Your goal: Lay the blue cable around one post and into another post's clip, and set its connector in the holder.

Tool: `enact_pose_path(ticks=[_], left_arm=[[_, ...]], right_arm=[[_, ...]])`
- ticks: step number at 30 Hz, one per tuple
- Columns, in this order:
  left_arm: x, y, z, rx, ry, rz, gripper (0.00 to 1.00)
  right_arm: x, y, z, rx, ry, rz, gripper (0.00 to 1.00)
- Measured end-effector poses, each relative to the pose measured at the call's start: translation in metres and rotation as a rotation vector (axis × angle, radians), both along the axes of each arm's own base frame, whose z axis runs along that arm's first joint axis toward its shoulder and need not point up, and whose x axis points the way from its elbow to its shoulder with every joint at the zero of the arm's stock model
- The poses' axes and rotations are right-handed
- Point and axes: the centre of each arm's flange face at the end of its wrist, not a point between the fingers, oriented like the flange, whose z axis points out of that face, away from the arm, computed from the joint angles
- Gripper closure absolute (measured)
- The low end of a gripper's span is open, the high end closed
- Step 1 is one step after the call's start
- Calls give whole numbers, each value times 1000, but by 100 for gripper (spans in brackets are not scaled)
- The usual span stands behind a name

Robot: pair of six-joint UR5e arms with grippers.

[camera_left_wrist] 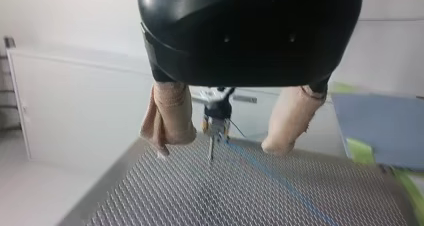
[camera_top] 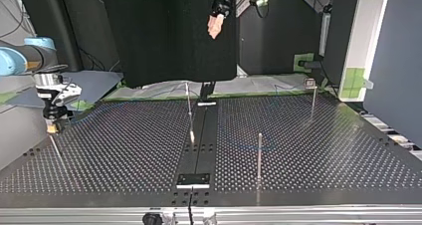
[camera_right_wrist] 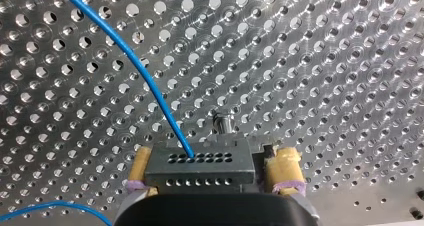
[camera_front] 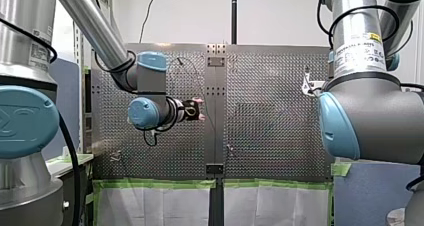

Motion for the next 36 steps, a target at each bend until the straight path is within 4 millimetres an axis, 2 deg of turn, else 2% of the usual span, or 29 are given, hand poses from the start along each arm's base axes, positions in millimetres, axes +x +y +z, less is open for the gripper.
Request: enact_pose_path(ticks=[8, 14, 24, 36], left_arm=[[-6, -8, 5, -27, -41, -17, 2], [6, 7, 1, 22, -22, 67, 2], [18, 50, -19, 106, 50, 240, 2], [22, 58, -22, 118, 48, 268, 2]], right_arm=[[0, 0, 0, 0, 0, 0, 1], [0, 0, 0, 0, 0, 0, 1], [0, 0, 0, 0, 0, 0, 1], [0, 0, 0, 0, 0, 0, 1]])
